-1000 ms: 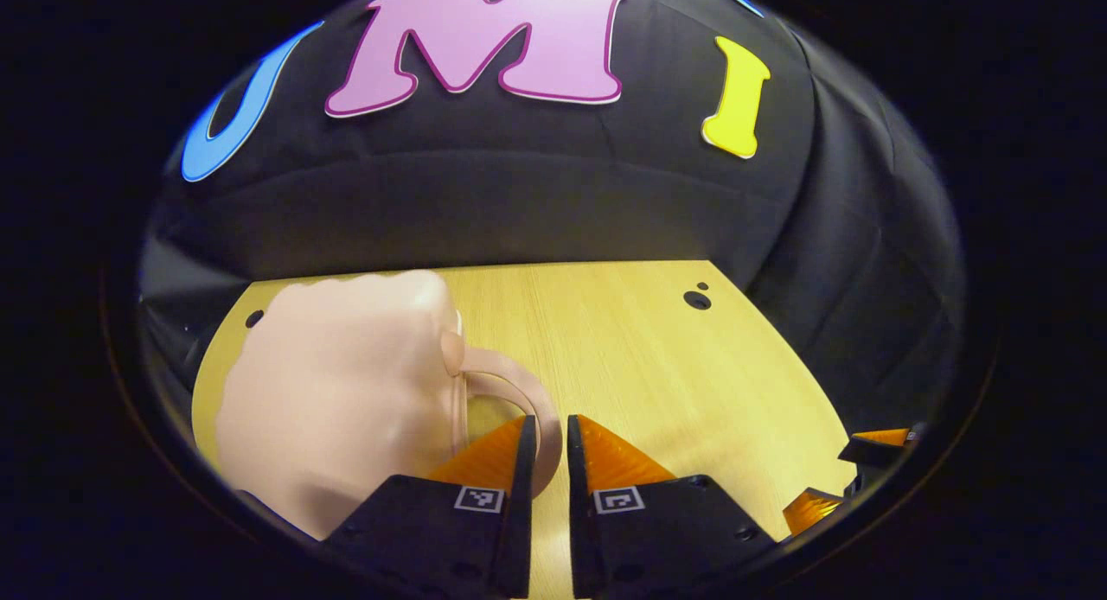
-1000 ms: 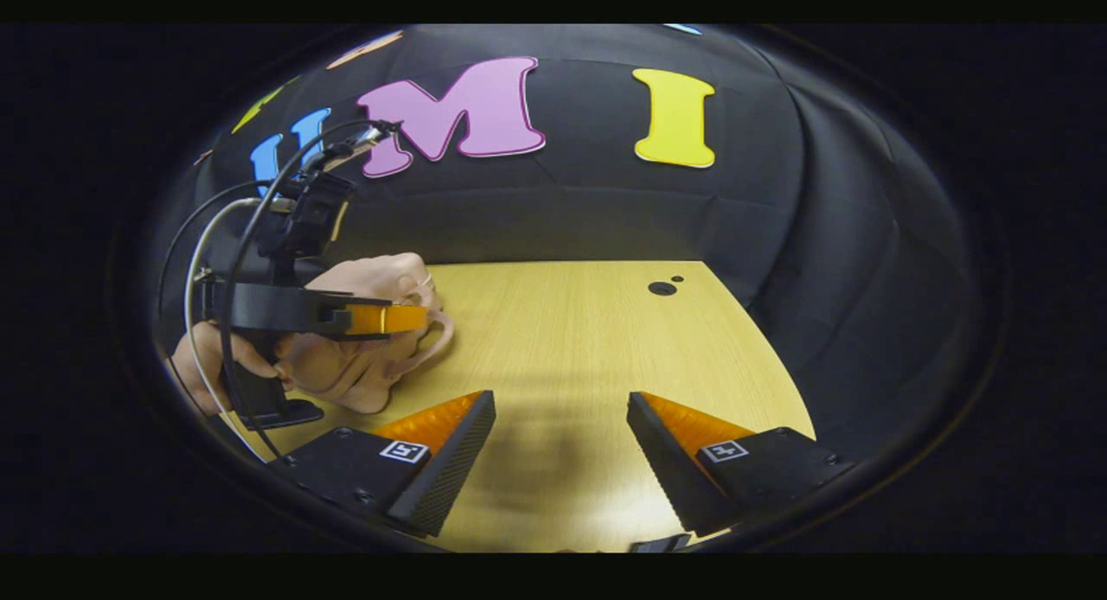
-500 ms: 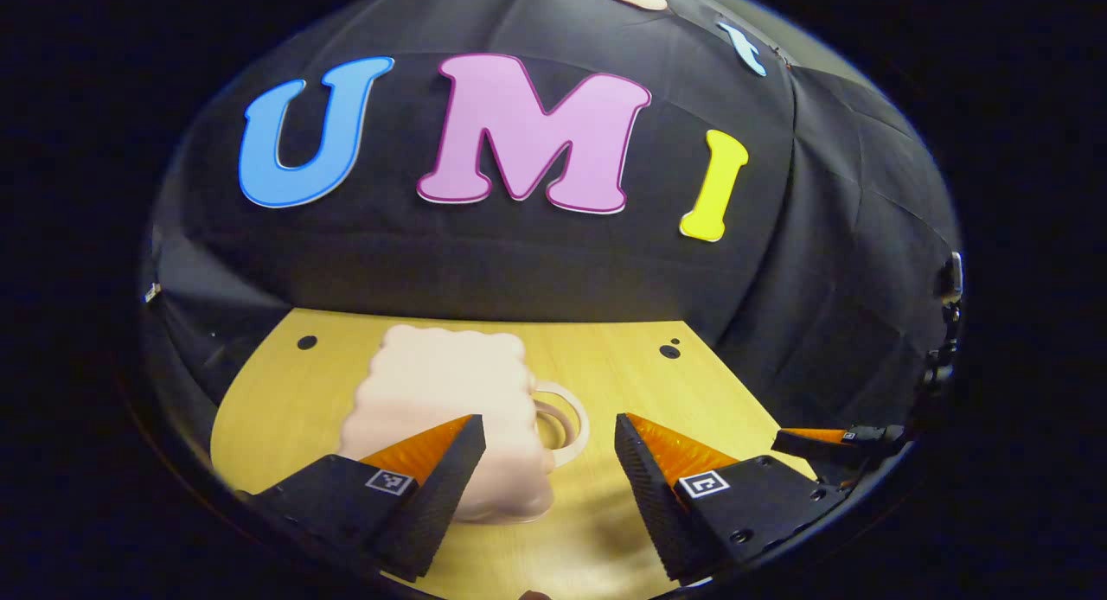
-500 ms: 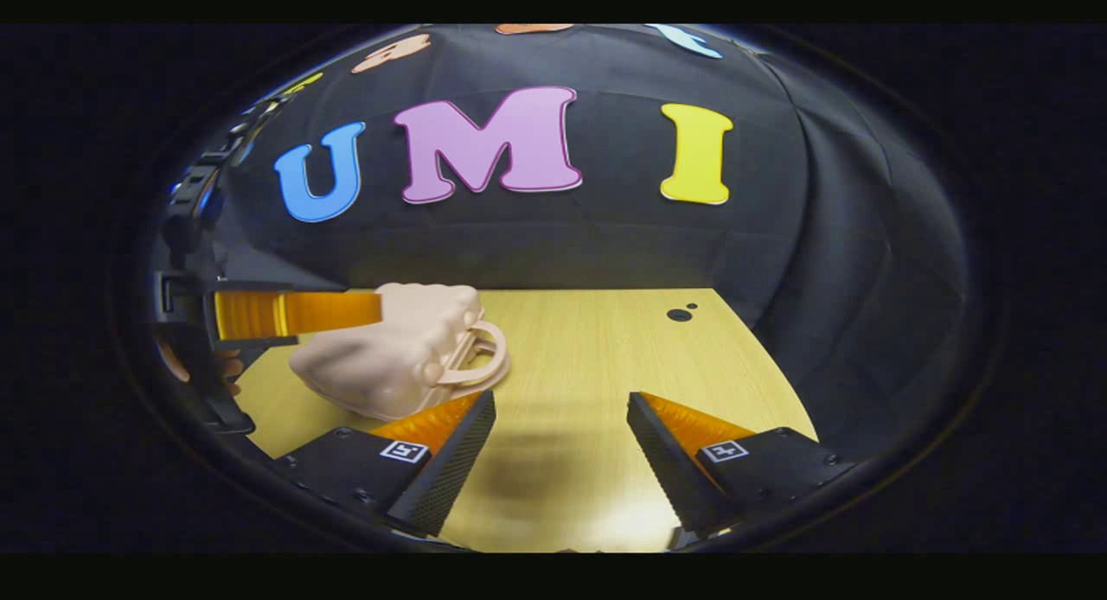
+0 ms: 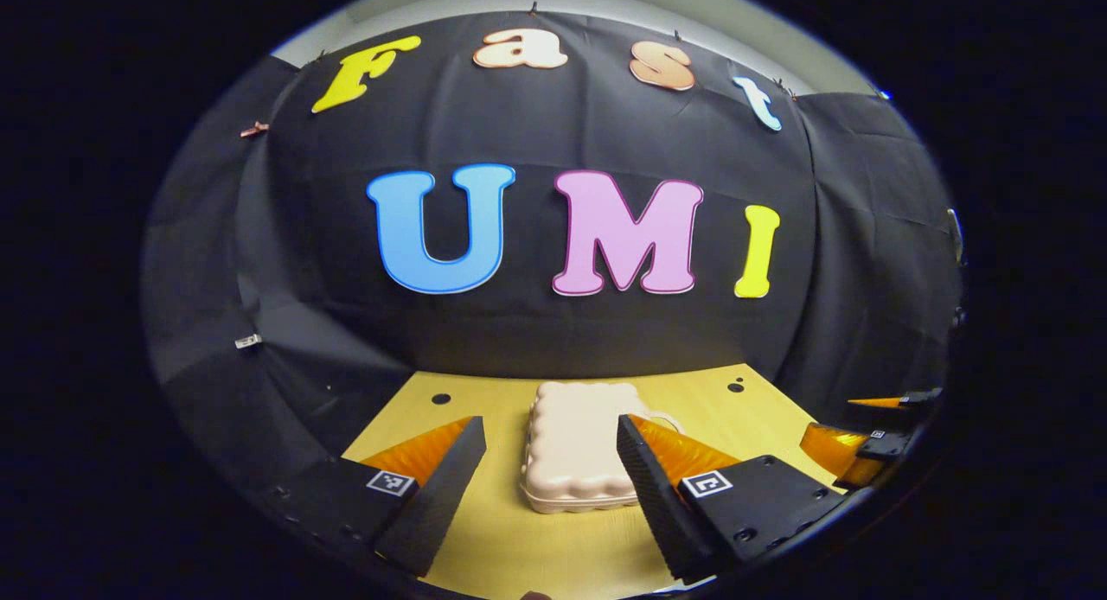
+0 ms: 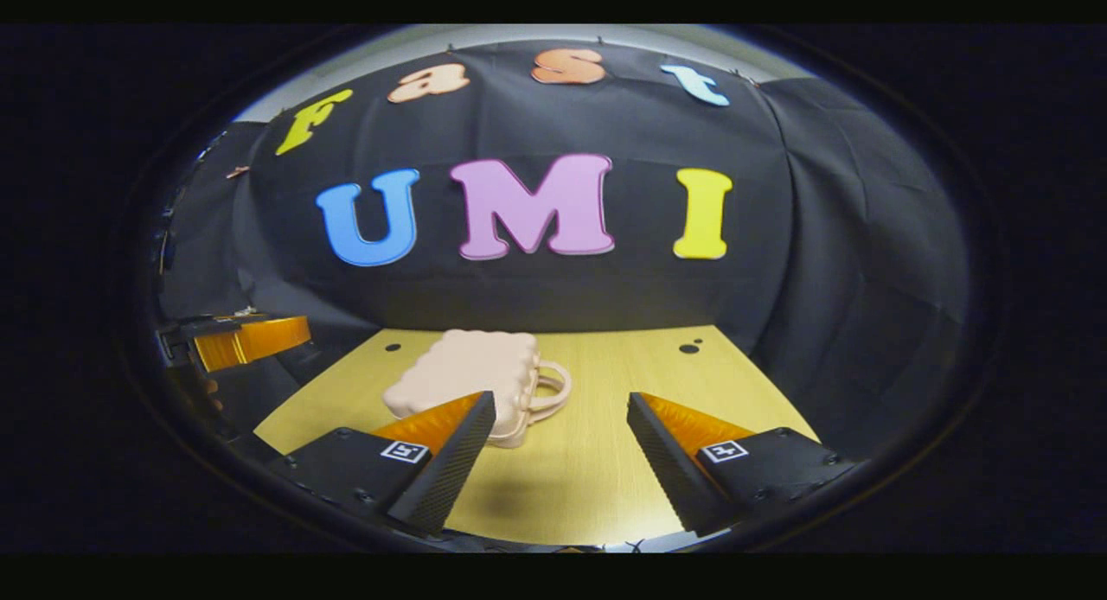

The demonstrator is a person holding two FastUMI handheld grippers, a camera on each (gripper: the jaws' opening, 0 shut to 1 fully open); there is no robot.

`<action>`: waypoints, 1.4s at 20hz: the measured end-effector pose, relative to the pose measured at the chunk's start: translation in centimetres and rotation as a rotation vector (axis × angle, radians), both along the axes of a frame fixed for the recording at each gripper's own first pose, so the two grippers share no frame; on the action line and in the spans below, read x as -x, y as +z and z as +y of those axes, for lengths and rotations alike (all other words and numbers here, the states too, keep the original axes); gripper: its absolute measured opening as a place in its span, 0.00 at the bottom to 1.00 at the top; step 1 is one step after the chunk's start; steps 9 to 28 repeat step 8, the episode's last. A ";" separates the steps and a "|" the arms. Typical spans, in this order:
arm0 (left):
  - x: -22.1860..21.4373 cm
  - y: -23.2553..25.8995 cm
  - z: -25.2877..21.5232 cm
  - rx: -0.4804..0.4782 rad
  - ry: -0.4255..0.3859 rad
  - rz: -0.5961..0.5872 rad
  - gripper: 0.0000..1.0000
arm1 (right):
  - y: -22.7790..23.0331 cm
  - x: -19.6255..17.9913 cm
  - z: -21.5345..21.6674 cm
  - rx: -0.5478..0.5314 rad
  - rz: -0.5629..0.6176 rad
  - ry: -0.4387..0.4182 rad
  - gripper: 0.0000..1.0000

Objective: First open the suitcase, pack the skin care products into it, and then close the suitcase.

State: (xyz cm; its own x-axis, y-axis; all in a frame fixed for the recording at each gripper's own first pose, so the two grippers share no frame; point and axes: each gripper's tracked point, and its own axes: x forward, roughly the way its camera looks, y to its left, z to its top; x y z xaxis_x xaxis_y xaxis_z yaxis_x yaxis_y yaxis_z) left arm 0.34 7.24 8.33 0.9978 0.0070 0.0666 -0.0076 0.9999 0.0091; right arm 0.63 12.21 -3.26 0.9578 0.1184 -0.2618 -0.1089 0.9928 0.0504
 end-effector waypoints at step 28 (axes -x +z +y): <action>3.4 -1.2 0.9 0.039 -0.018 0.001 0.96 | 5.4 2.7 1.2 -0.002 -0.120 -0.006 0.97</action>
